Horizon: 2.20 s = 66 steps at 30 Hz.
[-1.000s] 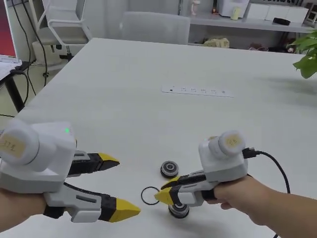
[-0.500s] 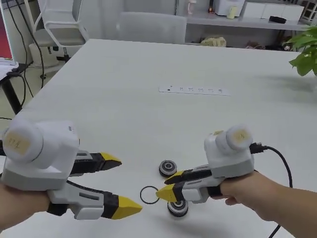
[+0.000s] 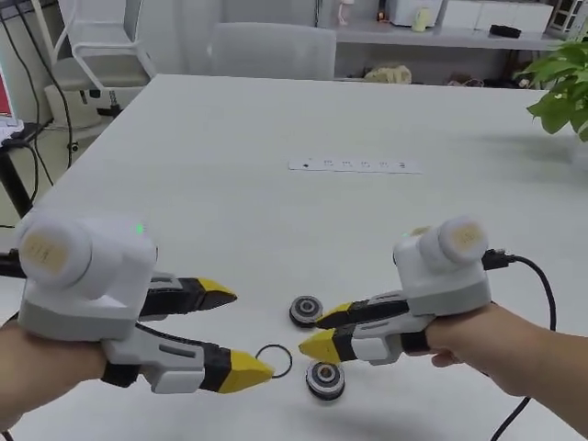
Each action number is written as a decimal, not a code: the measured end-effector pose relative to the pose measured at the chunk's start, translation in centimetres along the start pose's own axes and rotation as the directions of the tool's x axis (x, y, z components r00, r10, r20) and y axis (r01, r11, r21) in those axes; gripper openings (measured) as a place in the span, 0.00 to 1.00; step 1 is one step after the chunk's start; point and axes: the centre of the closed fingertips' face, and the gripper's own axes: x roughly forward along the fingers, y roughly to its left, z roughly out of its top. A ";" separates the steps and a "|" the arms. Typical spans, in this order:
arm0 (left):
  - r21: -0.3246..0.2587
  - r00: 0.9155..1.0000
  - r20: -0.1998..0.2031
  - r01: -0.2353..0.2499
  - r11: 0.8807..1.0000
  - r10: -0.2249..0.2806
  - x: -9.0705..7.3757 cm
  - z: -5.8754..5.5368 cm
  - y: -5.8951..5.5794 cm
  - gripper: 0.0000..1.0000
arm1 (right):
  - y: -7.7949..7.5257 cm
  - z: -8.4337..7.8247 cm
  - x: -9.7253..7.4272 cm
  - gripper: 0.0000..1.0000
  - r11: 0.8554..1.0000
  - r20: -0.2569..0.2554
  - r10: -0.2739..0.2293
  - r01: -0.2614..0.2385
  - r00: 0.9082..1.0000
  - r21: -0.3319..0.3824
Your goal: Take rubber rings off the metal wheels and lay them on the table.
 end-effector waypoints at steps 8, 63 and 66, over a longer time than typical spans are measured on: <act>0.014 1.000 -0.013 0.028 1.000 -0.028 1.0 0.4 -0.1 0.53 | -0.7 -0.4 -0.9 0.28 1.000 0.000 -0.021 0.021 1.000 0.001; 0.063 0.968 -0.195 0.175 0.983 -0.160 7.2 -2.5 -1.2 0.33 | -0.7 -5.2 -1.9 0.26 0.986 -0.159 -0.013 -0.014 0.987 -0.168; 0.062 0.965 -0.205 0.178 0.982 -0.162 7.4 -2.8 -1.2 0.33 | -0.7 -5.5 -1.7 0.25 0.985 -0.165 -0.009 -0.019 0.986 -0.172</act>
